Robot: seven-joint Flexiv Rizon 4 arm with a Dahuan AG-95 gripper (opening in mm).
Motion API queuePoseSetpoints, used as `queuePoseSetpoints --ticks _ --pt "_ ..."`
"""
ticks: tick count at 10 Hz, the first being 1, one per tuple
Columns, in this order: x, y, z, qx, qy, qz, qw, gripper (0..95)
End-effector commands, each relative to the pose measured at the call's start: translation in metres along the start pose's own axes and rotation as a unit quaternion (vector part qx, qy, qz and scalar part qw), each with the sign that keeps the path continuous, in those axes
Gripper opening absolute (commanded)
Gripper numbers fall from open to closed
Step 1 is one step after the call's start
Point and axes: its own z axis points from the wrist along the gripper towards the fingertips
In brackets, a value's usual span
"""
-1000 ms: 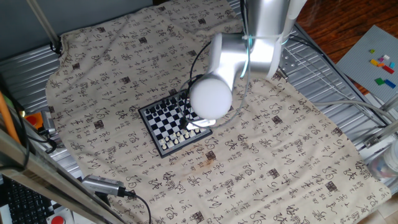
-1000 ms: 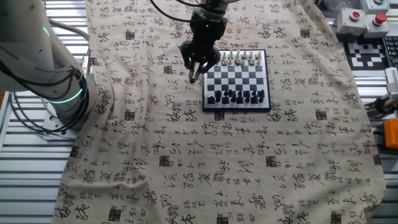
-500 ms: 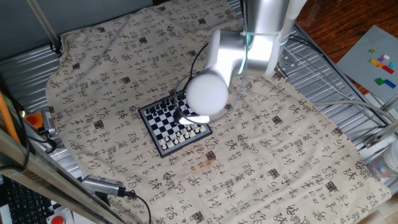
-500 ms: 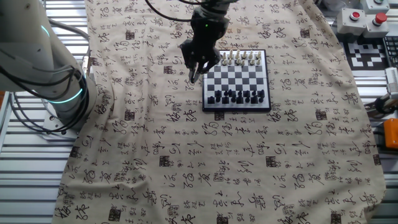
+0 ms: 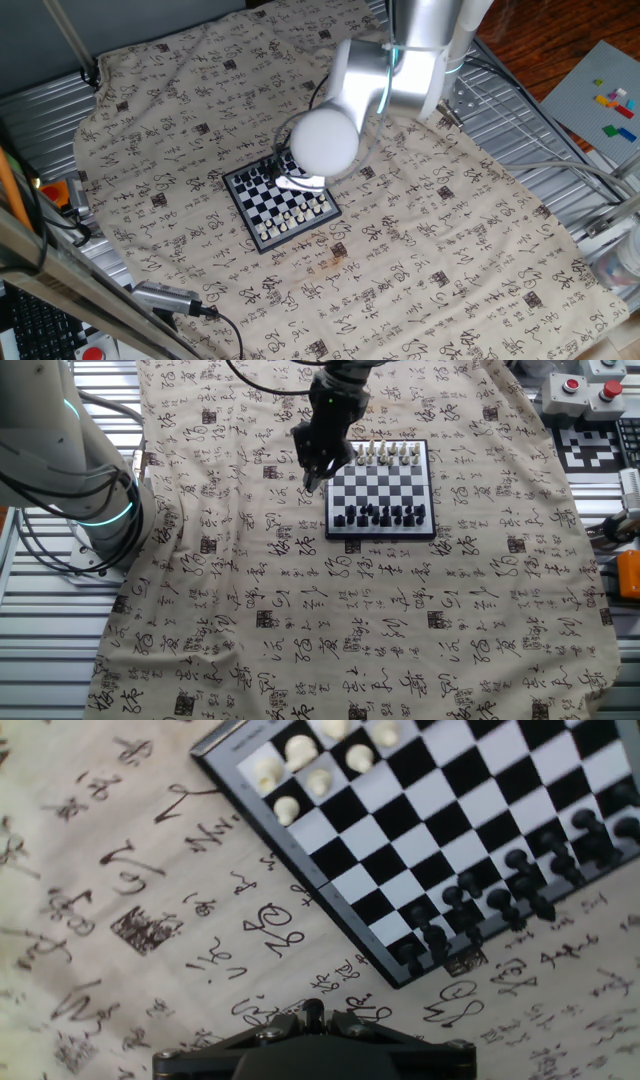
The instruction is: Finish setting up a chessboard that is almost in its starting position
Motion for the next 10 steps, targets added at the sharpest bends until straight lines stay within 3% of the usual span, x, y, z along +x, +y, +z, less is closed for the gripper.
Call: queuePoseSetpoints --ticks 1,8,10 --pt "-0.0016 0.0002 0.0015 -0.007 -0.004 0.025 0.9996 0.0" --pt "-0.0038 0.0021 0.0019 -0.024 -0.02 0.043 0.9986 0.0" --pt "-0.0038 0.0021 0.0019 -0.063 -0.039 0.077 0.9943 0.0"
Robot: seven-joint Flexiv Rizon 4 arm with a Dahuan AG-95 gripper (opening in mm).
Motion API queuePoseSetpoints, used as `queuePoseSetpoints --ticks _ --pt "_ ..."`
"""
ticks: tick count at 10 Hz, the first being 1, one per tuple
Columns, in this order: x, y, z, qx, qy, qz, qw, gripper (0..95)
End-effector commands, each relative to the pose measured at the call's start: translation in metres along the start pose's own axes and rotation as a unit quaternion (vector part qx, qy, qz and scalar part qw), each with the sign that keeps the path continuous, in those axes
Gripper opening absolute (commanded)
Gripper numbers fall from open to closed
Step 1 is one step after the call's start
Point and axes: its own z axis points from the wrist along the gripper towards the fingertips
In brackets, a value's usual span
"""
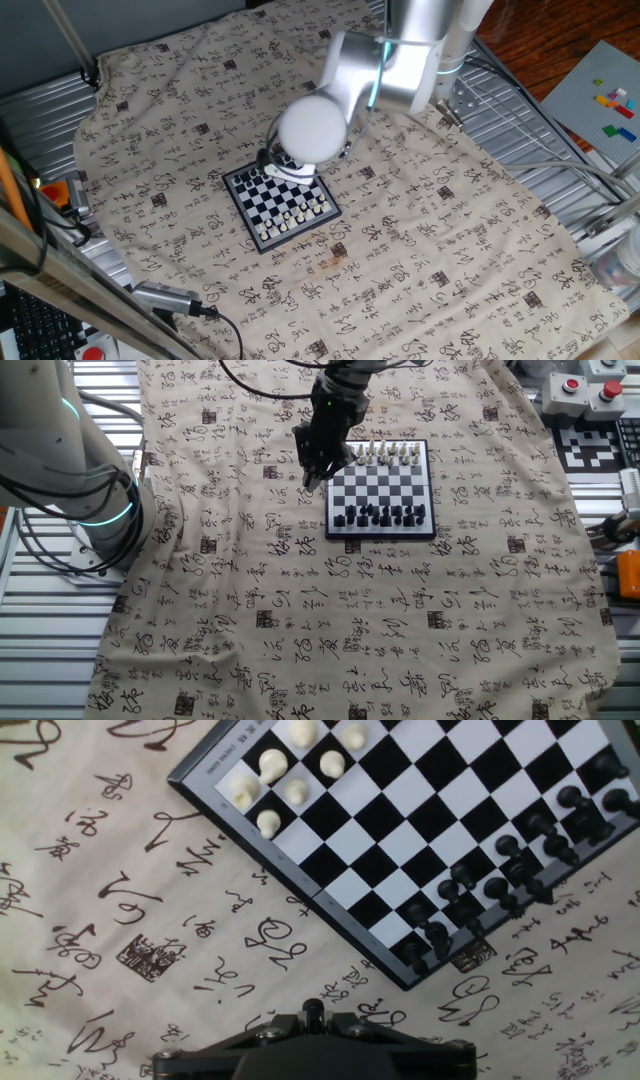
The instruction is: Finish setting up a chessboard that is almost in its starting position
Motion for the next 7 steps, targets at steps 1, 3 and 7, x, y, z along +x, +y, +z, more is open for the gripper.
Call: queuePoseSetpoints --ticks 1,3,7 --pt "0.0009 0.0003 -0.0003 -0.049 -0.024 0.044 0.9976 0.0" --pt "0.0009 0.0003 -0.0003 -0.09 -0.037 0.087 0.9914 0.0" --pt "0.0009 0.0003 -0.0003 -0.102 -0.04 0.13 0.9854 0.0"
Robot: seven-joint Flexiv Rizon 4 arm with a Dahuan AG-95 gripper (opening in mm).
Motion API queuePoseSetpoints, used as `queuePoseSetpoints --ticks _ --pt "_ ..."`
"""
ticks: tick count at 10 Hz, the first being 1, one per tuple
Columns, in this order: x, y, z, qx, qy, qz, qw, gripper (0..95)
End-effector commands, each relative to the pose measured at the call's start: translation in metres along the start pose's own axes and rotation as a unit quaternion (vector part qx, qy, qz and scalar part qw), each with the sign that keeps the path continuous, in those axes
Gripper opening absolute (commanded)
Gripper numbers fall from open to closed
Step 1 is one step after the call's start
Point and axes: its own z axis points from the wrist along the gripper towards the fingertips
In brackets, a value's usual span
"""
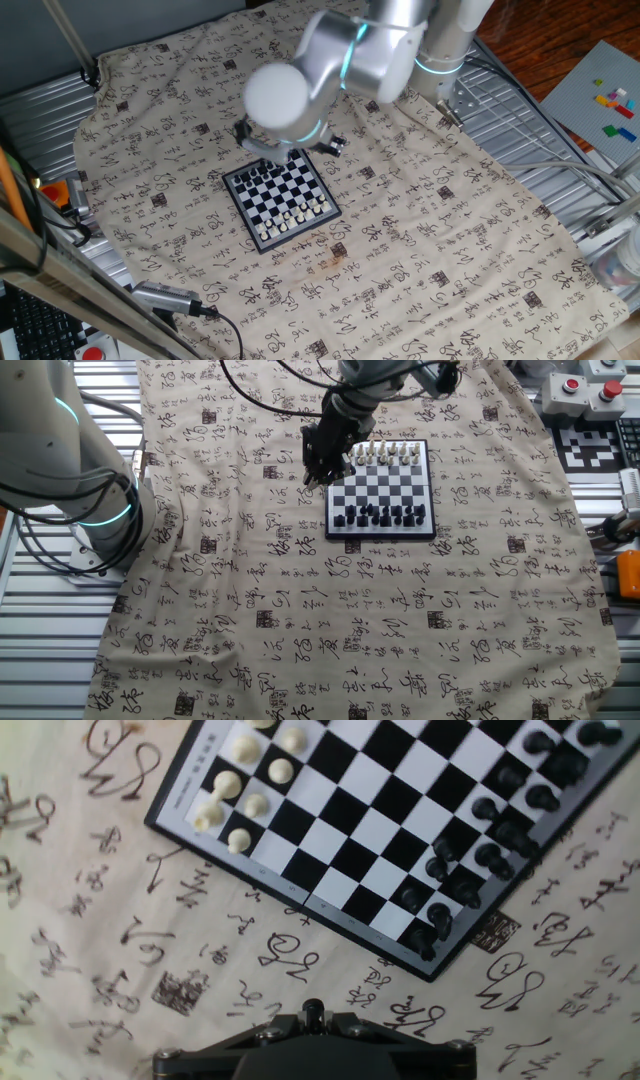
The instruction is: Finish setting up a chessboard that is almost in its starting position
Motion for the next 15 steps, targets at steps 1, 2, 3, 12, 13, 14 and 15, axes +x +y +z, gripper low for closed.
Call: queuePoseSetpoints --ticks 1,2,3,12,13,14,15 --pt "0.0004 0.0006 0.0004 -0.011 -0.005 0.028 0.9995 0.0" --pt "0.0004 0.0006 0.0004 -0.011 -0.005 0.029 0.9995 0.0" --pt "0.0004 0.0006 0.0004 -0.01 -0.004 0.03 0.9995 0.0" --pt "0.0013 -0.0005 -0.0007 -0.013 -0.009 0.013 0.9998 0.0" --pt "0.0027 -0.0021 -0.0025 -0.027 -0.022 0.025 0.9991 0.0" --pt "0.0034 -0.0026 -0.0035 -0.028 -0.036 0.027 0.9986 0.0" --pt "0.0039 -0.0029 -0.0042 -0.025 -0.043 0.026 0.9984 0.0"
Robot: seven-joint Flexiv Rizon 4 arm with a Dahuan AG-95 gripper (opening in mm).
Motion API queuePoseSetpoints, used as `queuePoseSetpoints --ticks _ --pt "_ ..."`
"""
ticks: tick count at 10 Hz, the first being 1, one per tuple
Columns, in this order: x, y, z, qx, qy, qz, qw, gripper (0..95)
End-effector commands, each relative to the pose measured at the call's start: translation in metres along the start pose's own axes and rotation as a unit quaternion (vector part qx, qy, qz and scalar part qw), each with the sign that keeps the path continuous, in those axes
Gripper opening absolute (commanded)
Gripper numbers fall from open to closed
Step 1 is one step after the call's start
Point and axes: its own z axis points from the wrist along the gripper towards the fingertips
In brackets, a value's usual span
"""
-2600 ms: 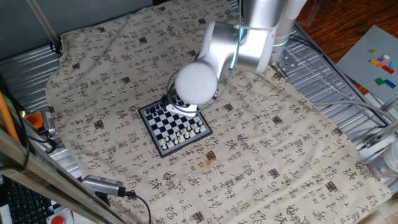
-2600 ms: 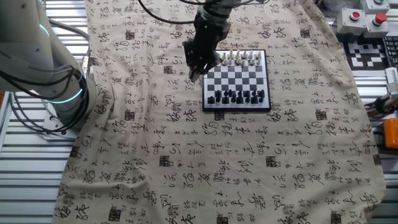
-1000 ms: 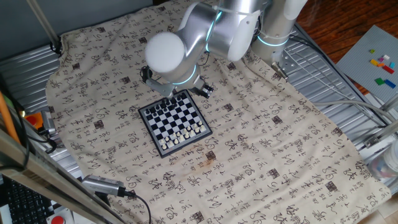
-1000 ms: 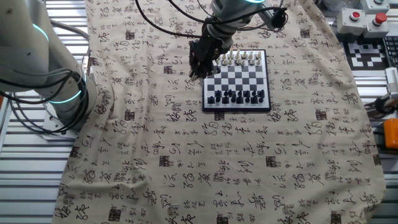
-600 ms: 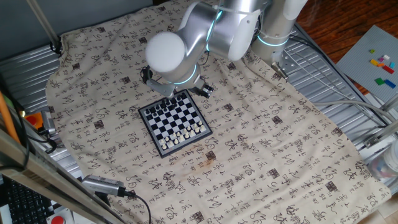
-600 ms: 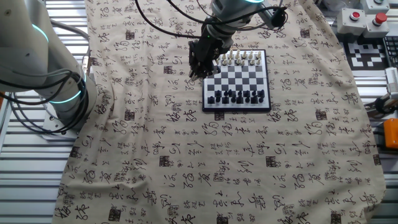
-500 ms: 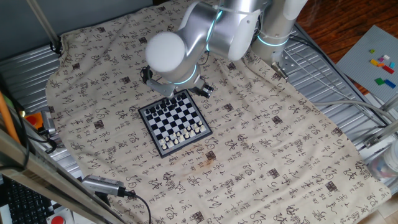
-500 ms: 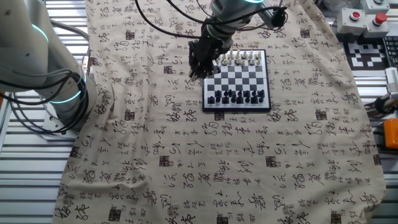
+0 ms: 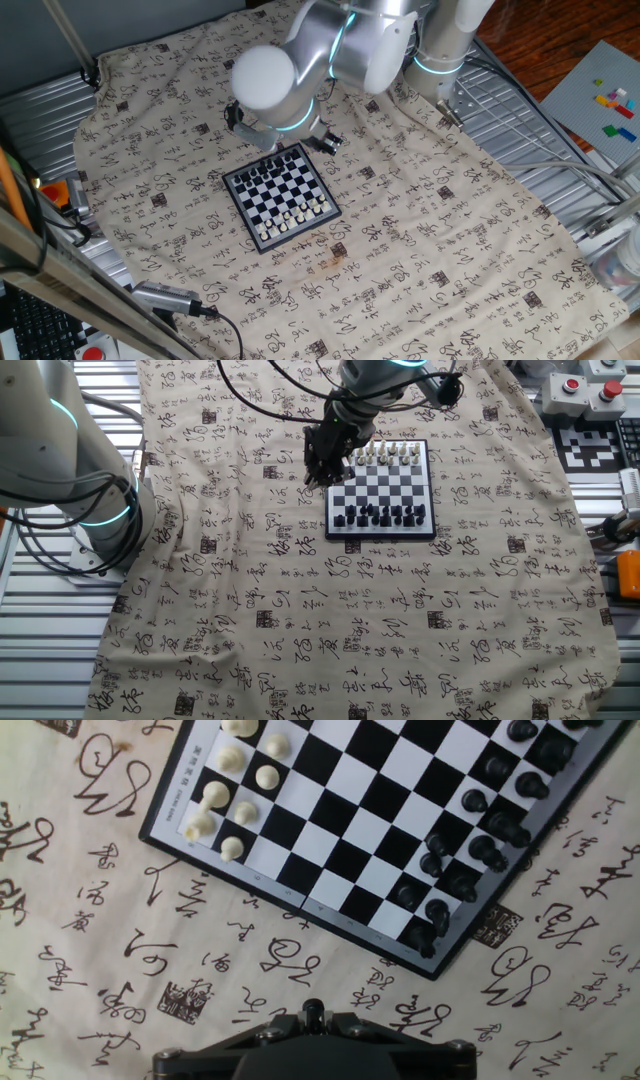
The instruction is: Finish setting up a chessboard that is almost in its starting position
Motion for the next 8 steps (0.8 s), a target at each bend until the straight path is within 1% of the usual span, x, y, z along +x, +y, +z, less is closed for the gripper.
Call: queuePoseSetpoints --ticks 1,3,4,5,7,8 --pt "0.002 -0.001 -0.002 0.003 -0.026 0.001 0.9997 0.0" --pt "0.003 -0.002 -0.002 0.005 -0.028 -0.001 0.9996 0.0" --pt "0.003 -0.004 0.0 0.009 -0.021 -0.006 0.9997 0.0" --pt "0.002 -0.006 0.003 0.017 -0.013 -0.01 0.9997 0.0" --pt "0.0 -0.01 0.01 0.029 -0.005 -0.022 0.9993 0.0" --pt "0.0 -0.01 0.011 0.033 -0.003 -0.024 0.9992 0.0"
